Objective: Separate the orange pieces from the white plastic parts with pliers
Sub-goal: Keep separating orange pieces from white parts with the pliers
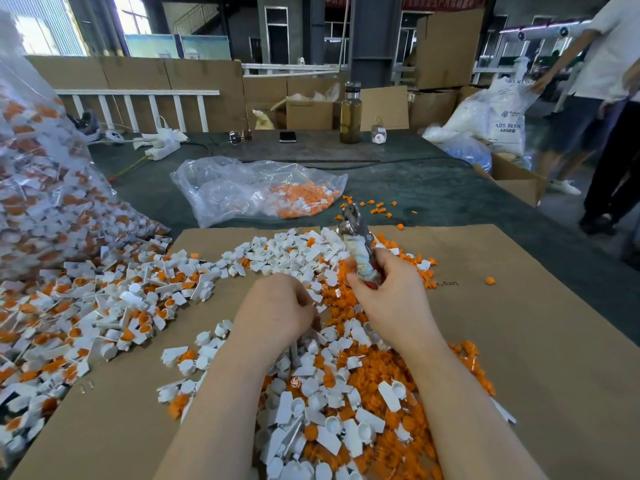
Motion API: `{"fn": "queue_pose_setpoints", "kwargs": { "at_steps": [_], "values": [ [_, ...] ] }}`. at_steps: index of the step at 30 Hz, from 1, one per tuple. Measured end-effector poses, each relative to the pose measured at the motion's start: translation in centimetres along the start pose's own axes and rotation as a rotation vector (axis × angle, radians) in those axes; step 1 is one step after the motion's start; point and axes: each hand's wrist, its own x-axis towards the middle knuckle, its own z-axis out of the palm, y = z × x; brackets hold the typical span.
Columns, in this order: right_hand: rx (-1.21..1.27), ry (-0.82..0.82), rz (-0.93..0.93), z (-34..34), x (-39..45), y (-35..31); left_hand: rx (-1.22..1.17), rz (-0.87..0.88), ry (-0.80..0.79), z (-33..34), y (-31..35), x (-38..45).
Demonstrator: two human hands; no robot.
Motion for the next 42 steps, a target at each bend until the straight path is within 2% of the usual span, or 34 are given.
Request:
{"fn": "queue_pose_setpoints", "kwargs": {
  "at_steps": [3,5,8,12,17,24,32,42],
  "values": [
    [-0.006,0.005,-0.003,0.1,0.0,0.1,0.015,-0.011,0.033,0.0,-0.1,0.0],
    [-0.004,0.012,-0.011,0.2,0.0,0.2,-0.069,-0.030,0.056,0.0,-0.1,0.1],
    [-0.009,0.018,-0.028,0.4,-0.1,0.3,-0.370,-0.090,0.094,-0.2,0.2,0.0],
    [-0.022,0.031,-0.053,0.5,-0.2,0.1,-0.832,-0.206,0.019,-0.8,0.8,-0.4],
    [-0.052,0.057,-0.080,0.6,-0.3,-0.1,-1.102,-0.197,-0.008,-1.1,1.2,-0.9],
    [-0.101,0.107,-0.105,0.6,-0.4,-0.1,-1.104,-0.155,0.003,-1.2,1.7,-1.1],
    [-0.139,0.149,-0.120,0.7,-0.4,-0.1,-0.849,-0.062,0.111,-0.6,1.9,-0.9],
    [-0.117,0.140,-0.110,0.9,-0.3,0.2,-0.769,-0.015,0.119,-0.6,1.9,-1.0]
  ]
}}
